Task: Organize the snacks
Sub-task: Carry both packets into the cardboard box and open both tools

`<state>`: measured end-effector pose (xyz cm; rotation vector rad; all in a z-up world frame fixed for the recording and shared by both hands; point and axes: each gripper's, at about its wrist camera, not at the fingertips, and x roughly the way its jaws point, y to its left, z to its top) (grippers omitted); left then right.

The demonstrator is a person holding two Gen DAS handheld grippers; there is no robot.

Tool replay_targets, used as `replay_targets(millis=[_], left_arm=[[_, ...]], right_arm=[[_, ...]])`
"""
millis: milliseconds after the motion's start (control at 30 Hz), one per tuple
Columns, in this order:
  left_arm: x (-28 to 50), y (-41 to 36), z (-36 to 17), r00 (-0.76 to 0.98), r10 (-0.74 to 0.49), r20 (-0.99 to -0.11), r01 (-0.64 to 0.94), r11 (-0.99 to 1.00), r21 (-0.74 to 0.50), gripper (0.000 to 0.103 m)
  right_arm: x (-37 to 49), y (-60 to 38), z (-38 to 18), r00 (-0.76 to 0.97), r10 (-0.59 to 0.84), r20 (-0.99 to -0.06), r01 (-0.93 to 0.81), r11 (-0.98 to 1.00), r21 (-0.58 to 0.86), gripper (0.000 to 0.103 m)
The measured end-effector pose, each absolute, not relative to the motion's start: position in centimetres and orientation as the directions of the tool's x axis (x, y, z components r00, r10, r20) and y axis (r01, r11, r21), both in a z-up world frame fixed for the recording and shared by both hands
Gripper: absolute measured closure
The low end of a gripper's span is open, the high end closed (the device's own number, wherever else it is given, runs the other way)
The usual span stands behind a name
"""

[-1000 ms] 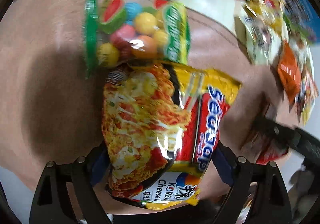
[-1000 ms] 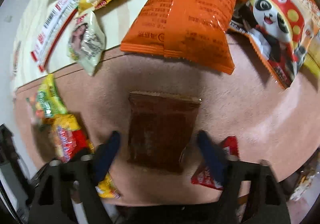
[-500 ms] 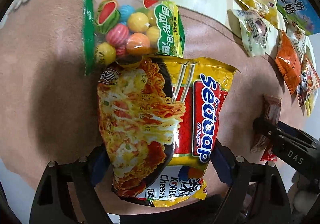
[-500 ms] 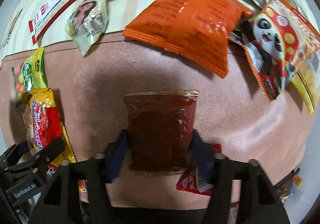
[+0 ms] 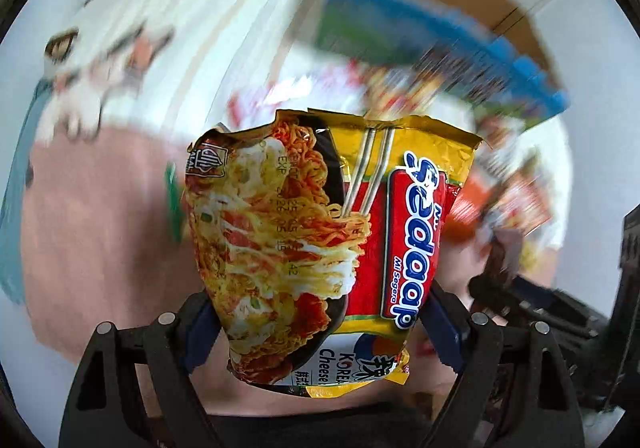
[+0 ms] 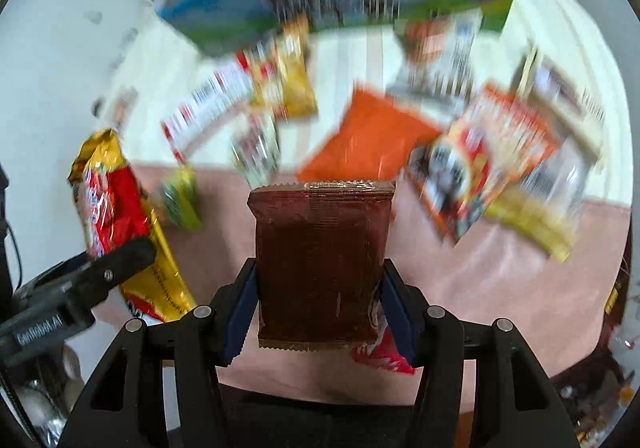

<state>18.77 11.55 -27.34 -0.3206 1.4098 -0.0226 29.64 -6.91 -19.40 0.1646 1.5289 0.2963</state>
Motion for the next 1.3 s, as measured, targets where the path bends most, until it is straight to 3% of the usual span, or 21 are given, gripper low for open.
replay_targets(millis=[167, 400, 800, 1200, 1233, 1300], left_arm=[[17.0, 10.1, -22.8, 0.244, -0.265, -0.933, -0.112, 0.948, -0.299, 0.016], [19.3, 12.4, -24.7, 0.24, -0.253, -0.937, -0.067, 0.959, -0.276, 0.016], [24.5, 14.7, -36.9, 0.041, -0.22, -0.975, -0.074, 0.972, -0.223, 0.016], [27.3, 13.9, -43.9, -0.124, -0.239, -0.963, -0.077, 0.97, -0.23, 0.016], [27.2, 13.9, -44.2, -0.125, -0.242, -0.962, -0.081, 0.969, -0.233, 0.016], [26.8, 13.8, -44.4, -0.127, -0.24, -0.962, -0.082, 0.969, -0.231, 0.016]], right_arm=[[32.1, -11.7, -11.7, 0.115, 0.357, -0.927, -0.111, 0.932, 0.346, 0.042], [44.8, -12.2, -9.1, 0.217, 0.341, -0.915, -0.143, 0.938, 0.316, 0.042], [62.7, -9.1, -18.9, 0.11, 0.259, -0.959, -0.149, 0.959, 0.242, 0.042], [67.1, -8.0, -28.0, -0.006, 0.211, -0.977, -0.128, 0.969, 0.21, 0.042], [67.2, -8.1, -28.4, -0.014, 0.21, -0.978, -0.122, 0.97, 0.21, 0.039], [67.4, -8.3, -28.7, -0.022, 0.2, -0.98, -0.108, 0.974, 0.201, 0.018]])
